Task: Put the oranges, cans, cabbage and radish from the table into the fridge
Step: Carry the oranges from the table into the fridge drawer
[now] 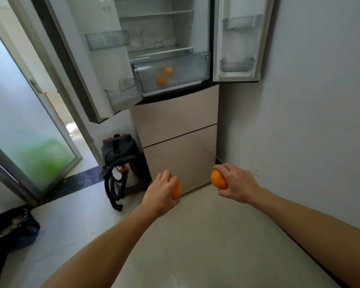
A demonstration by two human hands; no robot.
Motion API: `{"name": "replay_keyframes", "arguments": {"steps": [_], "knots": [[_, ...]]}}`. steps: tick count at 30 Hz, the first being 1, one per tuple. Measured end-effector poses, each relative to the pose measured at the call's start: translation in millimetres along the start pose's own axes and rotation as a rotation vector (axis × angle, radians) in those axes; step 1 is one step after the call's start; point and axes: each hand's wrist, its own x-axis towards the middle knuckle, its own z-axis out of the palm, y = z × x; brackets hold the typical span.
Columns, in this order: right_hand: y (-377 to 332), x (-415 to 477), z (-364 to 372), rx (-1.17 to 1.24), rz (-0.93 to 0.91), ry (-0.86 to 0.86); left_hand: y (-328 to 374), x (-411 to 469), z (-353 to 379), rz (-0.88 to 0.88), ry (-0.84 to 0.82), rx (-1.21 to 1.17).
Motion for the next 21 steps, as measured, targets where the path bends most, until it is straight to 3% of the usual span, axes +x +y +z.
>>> {"name": "replay_keyframes", "arguments": {"steps": [14,21], "knots": [[121.7,325.0,-51.3,0.049,-0.075,0.160,-101.1,313.3,-28.6,-0.069,0.236,-0.070],[142.2,491.7,-101.6,0.106,-0.122,0.359,-173.6,474.8,-102.4,-0.064,0.539,-0.144]]}}
